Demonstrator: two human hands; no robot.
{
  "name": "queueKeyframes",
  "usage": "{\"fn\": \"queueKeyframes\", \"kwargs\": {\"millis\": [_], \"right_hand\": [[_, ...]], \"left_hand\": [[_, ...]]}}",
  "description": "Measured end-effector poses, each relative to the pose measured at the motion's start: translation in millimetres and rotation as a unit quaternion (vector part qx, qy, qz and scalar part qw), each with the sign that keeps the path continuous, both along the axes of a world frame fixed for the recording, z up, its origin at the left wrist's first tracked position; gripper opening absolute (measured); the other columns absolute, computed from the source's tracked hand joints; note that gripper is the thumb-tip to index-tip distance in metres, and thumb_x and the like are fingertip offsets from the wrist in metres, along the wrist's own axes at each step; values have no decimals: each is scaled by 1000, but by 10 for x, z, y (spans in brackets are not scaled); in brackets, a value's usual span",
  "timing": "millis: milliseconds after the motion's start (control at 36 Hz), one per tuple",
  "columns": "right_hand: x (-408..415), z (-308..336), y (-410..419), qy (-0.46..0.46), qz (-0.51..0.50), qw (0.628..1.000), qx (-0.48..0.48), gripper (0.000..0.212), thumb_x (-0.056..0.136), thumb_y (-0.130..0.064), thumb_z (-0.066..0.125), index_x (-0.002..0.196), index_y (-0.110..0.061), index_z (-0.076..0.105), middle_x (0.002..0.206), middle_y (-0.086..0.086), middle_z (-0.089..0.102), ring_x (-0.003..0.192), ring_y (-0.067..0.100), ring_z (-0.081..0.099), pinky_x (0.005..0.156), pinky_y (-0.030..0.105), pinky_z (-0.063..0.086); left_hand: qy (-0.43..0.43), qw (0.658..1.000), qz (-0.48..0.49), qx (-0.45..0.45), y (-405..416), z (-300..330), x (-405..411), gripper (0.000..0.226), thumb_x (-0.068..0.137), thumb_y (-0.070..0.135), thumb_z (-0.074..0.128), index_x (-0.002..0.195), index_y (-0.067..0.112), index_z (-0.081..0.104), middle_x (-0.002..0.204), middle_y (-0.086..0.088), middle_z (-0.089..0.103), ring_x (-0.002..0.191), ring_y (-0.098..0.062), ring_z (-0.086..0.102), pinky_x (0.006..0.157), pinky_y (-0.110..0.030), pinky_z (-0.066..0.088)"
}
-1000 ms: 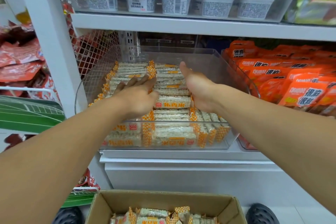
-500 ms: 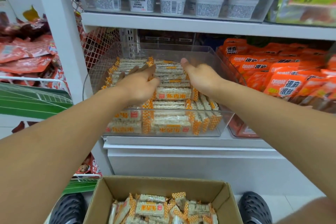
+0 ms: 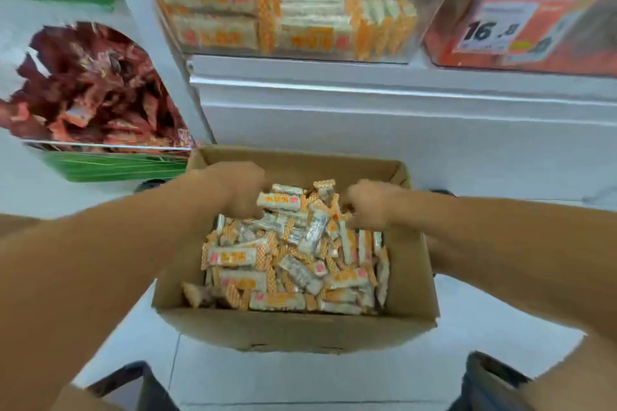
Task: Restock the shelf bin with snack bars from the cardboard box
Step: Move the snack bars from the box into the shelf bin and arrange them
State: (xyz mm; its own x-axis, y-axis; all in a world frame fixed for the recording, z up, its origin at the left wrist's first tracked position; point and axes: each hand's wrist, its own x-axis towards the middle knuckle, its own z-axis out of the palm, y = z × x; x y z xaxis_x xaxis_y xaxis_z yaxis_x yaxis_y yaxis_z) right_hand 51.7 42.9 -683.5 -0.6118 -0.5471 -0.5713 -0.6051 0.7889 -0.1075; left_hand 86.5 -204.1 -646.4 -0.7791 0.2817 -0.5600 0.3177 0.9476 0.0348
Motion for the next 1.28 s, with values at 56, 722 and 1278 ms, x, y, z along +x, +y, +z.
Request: {"fn": "queueKeyframes", "kwargs": {"millis": [56,722,1278], "right_hand": [[209,-347,67,-24,-63,997,31,23,88,-29,67,100,-18,51,97,4,57,90,25,57,69,33,45],[287,-1168,-150,-115,-618,733,-259,40,82,-46,74,99,-18,51,76,5,51,63,24,51,55,31,37],[289,-929,-501,-406,-585,513,-480,76,86,-8,75,149,2,32,113,21,69,80,23,75,64,27,61]], "left_hand": [[-28,997,72,5,-48,-371,228,57,88,41,69,137,19,49,133,-6,56,119,-26,54,95,-35,48],[-166,970,167,-65,-16,-1199,335,73,72,43,86,127,12,51,124,-5,59,111,-27,59,92,-40,52],[-269,668,536,440,85,-928,250,42,98,41,58,129,13,60,117,-7,71,98,-23,71,82,-39,57]]}}
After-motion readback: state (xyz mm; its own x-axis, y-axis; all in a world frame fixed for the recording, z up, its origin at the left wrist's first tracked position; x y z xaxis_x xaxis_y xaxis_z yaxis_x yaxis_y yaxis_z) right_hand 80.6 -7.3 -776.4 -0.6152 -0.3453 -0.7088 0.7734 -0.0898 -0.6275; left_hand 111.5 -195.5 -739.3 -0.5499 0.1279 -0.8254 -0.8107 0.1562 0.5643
